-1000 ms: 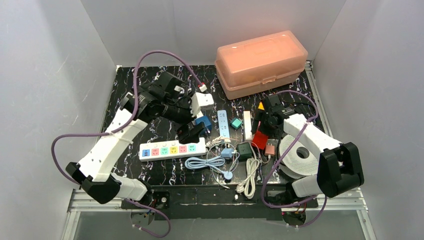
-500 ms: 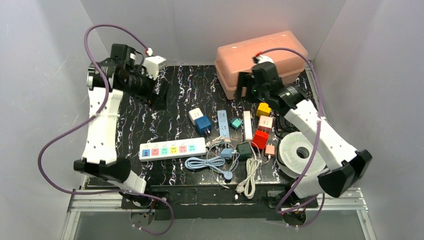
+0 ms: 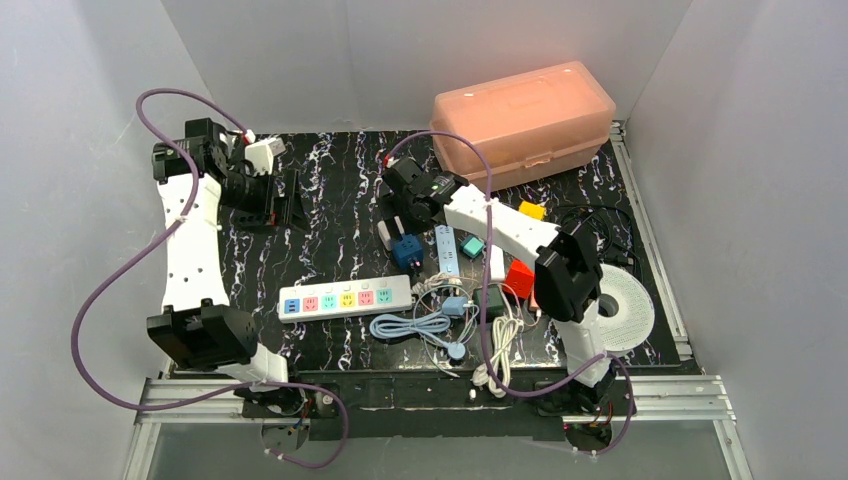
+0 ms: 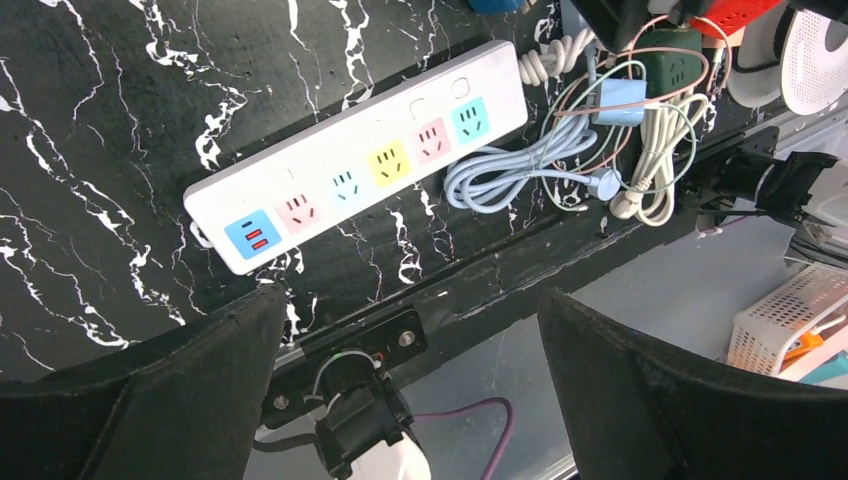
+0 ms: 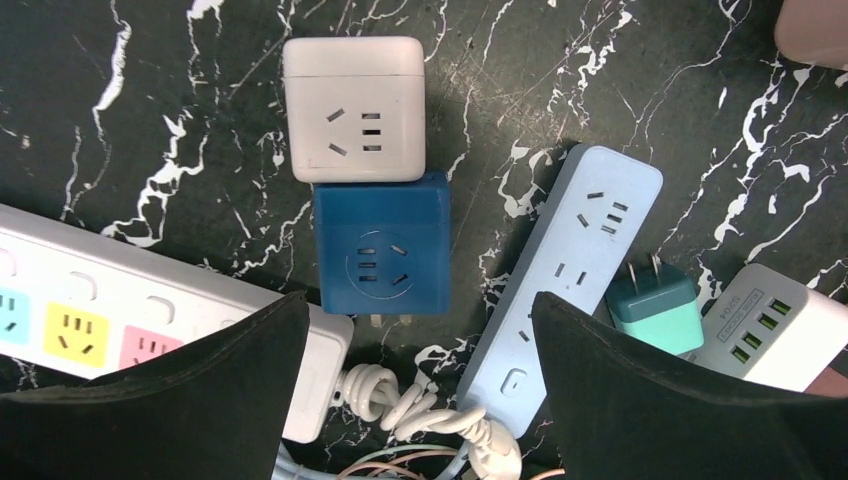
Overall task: Pull the plug off the socket
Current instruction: Pick up the socket from the center of the board, then remove the plug from the socket.
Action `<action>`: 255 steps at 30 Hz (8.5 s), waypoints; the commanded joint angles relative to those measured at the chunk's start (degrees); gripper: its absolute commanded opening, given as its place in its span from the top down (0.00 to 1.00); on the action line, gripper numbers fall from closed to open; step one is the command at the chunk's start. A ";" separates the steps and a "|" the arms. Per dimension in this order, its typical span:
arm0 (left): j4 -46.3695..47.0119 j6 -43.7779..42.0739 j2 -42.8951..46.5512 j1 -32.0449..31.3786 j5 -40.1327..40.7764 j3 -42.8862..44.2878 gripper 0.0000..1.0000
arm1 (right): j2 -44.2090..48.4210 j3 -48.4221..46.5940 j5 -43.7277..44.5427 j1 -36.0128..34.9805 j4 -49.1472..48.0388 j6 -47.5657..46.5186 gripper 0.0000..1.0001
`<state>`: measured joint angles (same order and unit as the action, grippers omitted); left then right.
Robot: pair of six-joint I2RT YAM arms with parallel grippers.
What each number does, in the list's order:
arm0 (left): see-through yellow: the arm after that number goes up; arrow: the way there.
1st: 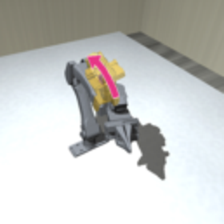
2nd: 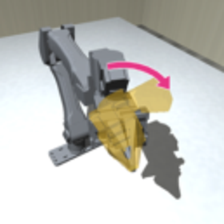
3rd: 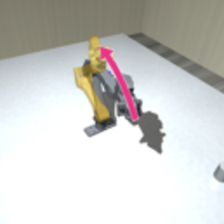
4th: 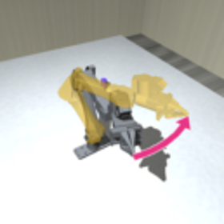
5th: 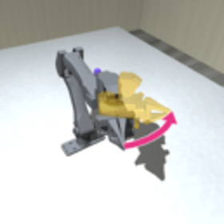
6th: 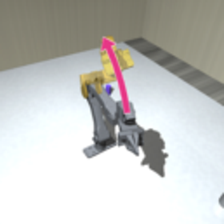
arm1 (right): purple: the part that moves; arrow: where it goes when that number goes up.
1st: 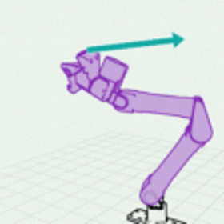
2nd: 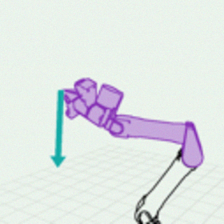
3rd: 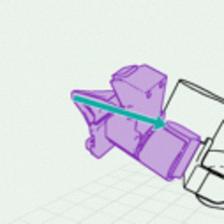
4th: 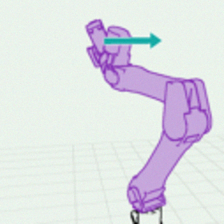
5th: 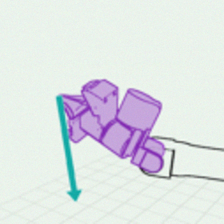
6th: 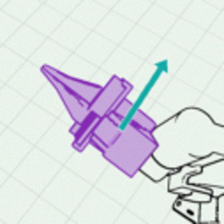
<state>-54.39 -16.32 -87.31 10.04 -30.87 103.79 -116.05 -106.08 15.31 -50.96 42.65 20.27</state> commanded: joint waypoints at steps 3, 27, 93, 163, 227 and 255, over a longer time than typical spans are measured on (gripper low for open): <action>-13.28 0.32 2.24 0.37 -2.75 -0.63 0.02 | -1.17 -3.44 -0.83 -0.74 -0.94 -2.96 0.10; -12.25 1.46 4.06 0.42 -2.65 -2.79 0.02 | -11.93 -3.16 -6.17 -0.90 -4.22 -2.78 0.08; 17.35 -2.49 30.51 -11.10 -40.86 -21.41 0.02 | 54.21 31.82 -30.18 -7.93 -10.75 -23.07 0.99; -19.32 -138.76 33.19 -23.96 -39.82 -28.71 0.03 | 18.66 -7.37 -59.82 -9.75 20.39 -23.51 0.99; 6.79 -138.61 38.39 -26.88 -37.96 -42.35 1.00 | 21.23 2.50 -63.80 -10.04 11.15 -19.38 0.99; 6.23 -138.72 37.97 -26.91 -33.50 -41.34 0.59 | 27.88 11.23 -63.64 -10.01 10.92 -19.03 0.99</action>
<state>-43.81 -119.85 -48.95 -18.11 -68.64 62.39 -93.65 -94.87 -42.04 -60.97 47.44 1.45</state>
